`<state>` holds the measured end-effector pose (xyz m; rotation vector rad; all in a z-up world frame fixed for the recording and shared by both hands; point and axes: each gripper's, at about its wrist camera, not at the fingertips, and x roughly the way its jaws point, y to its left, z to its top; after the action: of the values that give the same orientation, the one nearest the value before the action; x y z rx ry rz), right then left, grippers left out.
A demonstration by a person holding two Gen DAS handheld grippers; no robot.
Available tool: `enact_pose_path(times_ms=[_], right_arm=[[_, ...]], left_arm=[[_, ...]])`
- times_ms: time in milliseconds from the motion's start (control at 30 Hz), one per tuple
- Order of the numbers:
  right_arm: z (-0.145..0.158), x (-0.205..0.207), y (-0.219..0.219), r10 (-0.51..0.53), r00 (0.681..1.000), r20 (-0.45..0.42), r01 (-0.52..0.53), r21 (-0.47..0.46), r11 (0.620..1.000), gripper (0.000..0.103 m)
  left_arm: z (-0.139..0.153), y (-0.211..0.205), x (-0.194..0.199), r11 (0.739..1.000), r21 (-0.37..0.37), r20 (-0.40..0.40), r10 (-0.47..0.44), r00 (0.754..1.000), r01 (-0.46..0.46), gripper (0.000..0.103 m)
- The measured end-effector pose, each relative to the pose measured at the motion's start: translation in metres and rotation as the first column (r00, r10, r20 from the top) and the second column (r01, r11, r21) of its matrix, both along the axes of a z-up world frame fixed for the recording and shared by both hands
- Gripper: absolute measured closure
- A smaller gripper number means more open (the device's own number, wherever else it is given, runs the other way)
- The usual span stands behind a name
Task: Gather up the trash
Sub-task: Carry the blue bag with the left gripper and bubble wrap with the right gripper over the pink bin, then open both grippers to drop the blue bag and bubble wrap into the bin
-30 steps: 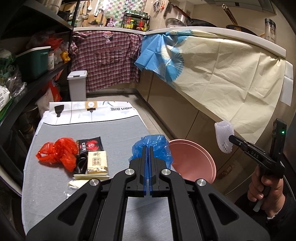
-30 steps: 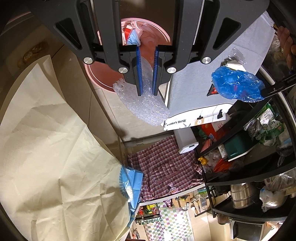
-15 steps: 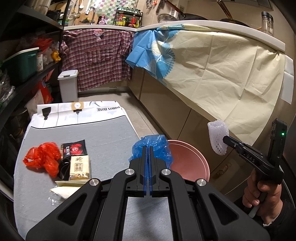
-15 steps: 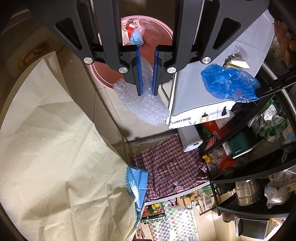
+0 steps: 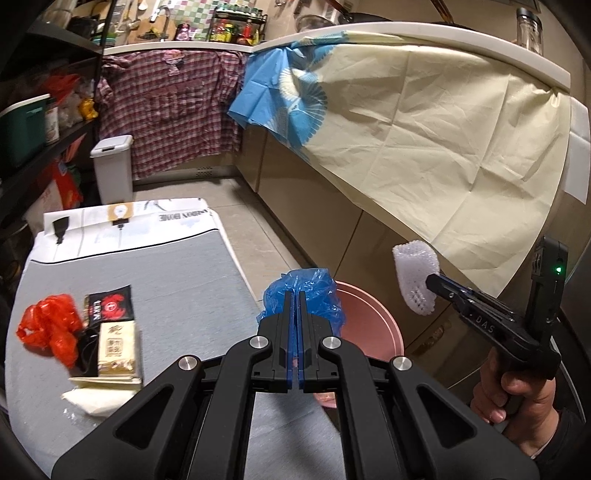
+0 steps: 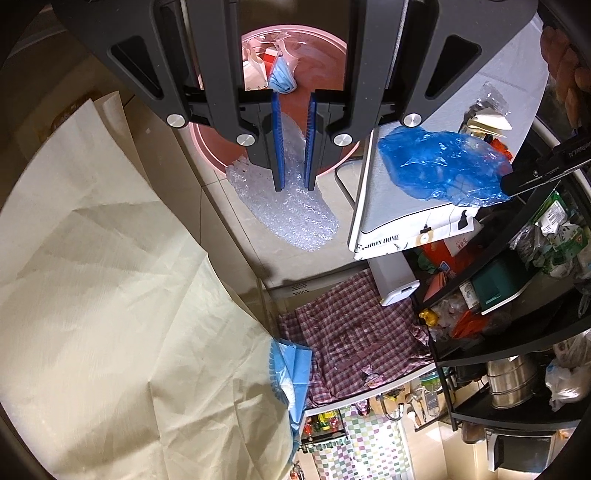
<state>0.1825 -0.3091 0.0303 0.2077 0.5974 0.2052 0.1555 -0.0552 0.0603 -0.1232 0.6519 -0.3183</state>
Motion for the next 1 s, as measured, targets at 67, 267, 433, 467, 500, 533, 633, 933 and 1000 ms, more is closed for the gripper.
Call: enact_pose_path(times_ms=[67,267,433,467,500,533,633,933,1000], right_arm=[[-0.002,0.003,-0.001,-0.002,1.000,-0.006,0.002,0.003,1.000,0.092],[-0.008,0.014,-0.003,-0.012,1.000,-0.025,0.012,0.007,1.000,0.092],[-0.018,0.022,-0.005,-0.020,0.999,-0.049,0.021,0.004,1.000,0.092],[-0.020,0.023,-0.005,-0.022,0.998,-0.053,0.022,0.003,1.000,0.092],[-0.020,0.023,-0.004,-0.023,0.998,-0.056,0.023,0.002,1.000,0.092],[-0.022,0.024,-0.004,-0.024,0.998,-0.059,0.024,0.001,1.000,0.092],[-0.025,0.028,-0.004,-0.023,0.997,-0.069,0.023,-0.002,1.000,0.092],[-0.041,0.041,-0.003,-0.036,0.988,-0.152,0.034,-0.017,0.999,0.069],[-0.041,0.042,-0.002,-0.038,0.987,-0.155,0.035,-0.021,0.999,0.065]], left_arm=[[-0.003,-0.009,0.006,1.000,0.007,-0.007,-0.012,1.000,0.012,0.102],[-0.019,-0.030,0.024,0.999,0.027,-0.043,-0.041,0.998,0.043,0.102],[-0.036,-0.046,0.036,0.997,0.041,-0.075,-0.059,0.995,0.062,0.102],[-0.040,-0.049,0.038,0.997,0.045,-0.083,-0.061,0.995,0.065,0.102],[-0.042,-0.050,0.040,0.997,0.047,-0.089,-0.063,0.994,0.067,0.102],[-0.047,-0.053,0.043,0.996,0.053,-0.099,-0.064,0.993,0.070,0.102],[-0.058,-0.059,0.050,0.994,0.073,-0.125,-0.071,0.990,0.080,0.102],[-0.074,-0.068,0.061,0.992,0.088,-0.182,-0.075,0.980,0.092,0.096],[-0.075,-0.067,0.058,0.992,0.089,-0.180,-0.069,0.981,0.086,0.094]])
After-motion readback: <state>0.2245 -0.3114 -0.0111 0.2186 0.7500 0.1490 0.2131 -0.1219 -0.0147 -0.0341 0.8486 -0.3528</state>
